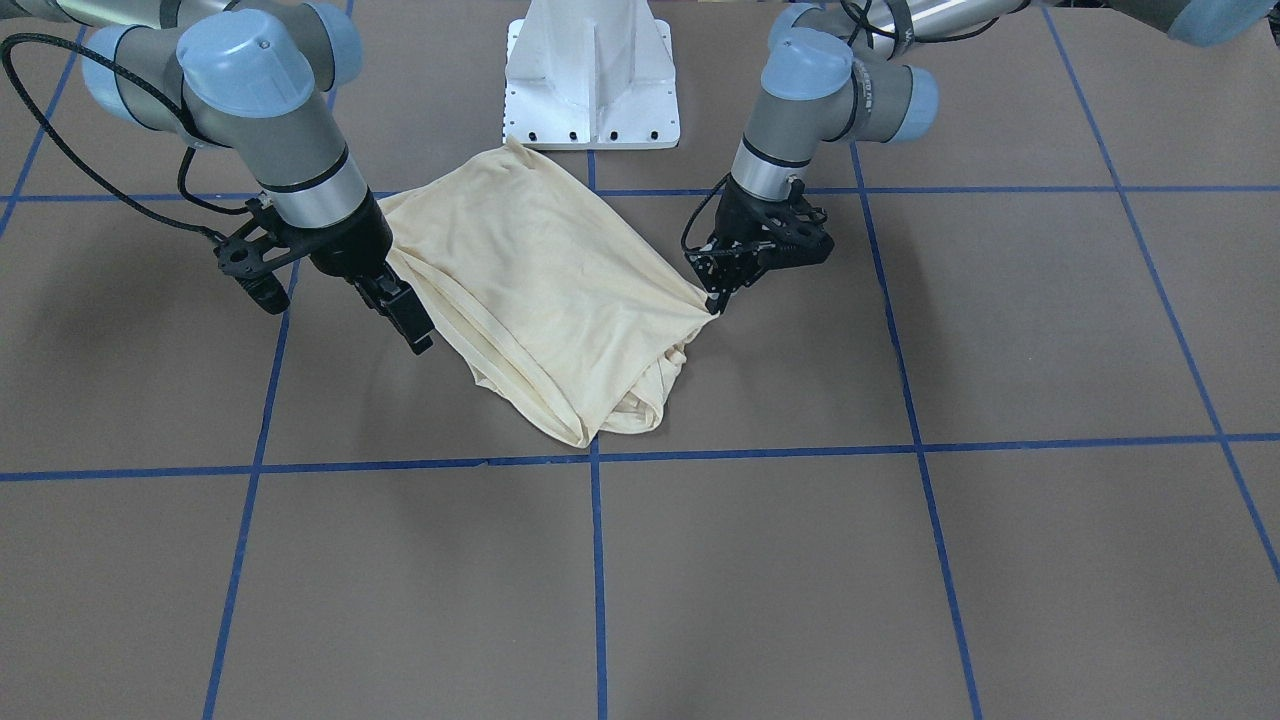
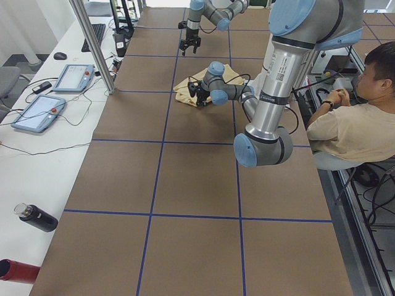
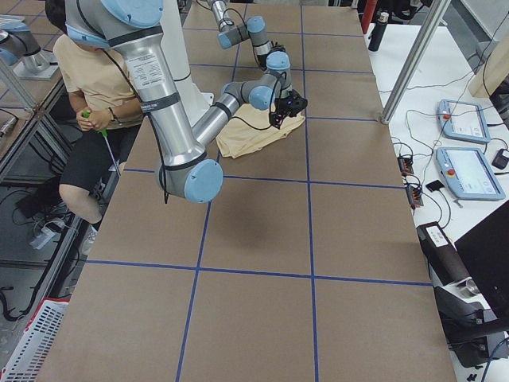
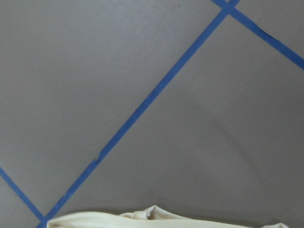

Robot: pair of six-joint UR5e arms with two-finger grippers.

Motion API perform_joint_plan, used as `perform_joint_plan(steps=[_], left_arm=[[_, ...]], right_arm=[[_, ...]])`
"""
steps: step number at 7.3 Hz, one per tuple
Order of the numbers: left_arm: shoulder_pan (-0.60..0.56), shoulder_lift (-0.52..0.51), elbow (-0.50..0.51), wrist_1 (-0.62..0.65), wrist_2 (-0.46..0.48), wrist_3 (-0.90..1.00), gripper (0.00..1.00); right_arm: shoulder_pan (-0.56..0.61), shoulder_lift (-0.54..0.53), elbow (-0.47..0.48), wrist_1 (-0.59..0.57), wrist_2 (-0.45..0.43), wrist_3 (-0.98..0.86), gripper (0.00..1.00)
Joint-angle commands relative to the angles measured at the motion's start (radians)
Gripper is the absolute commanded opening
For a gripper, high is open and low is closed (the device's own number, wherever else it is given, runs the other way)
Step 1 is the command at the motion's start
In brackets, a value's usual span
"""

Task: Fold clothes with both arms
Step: 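Push the shirt with the left gripper back to the table center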

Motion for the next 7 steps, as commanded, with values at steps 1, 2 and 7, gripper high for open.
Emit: perform_joint_plan(steps=[1,2,7], left_arm=[[-0.16,-0.168,0.254,-0.103,-0.006,0.103,0.0],[-0.201,-0.255,0.438,-0.248,-0.006,0.107,0.0],[-0.28,-0.18,0.329,-0.269,-0.154,0.196,0.72]], right_arm=[[-0.012,0.001,-0.002,0.058,-0.006,0.007,1.0],[-0.027,0.003,-0.002,0.084,-0.015,0.007,1.0],[-0.315,0.046,-0.022,0.211,-0.317,0.252,1.0]])
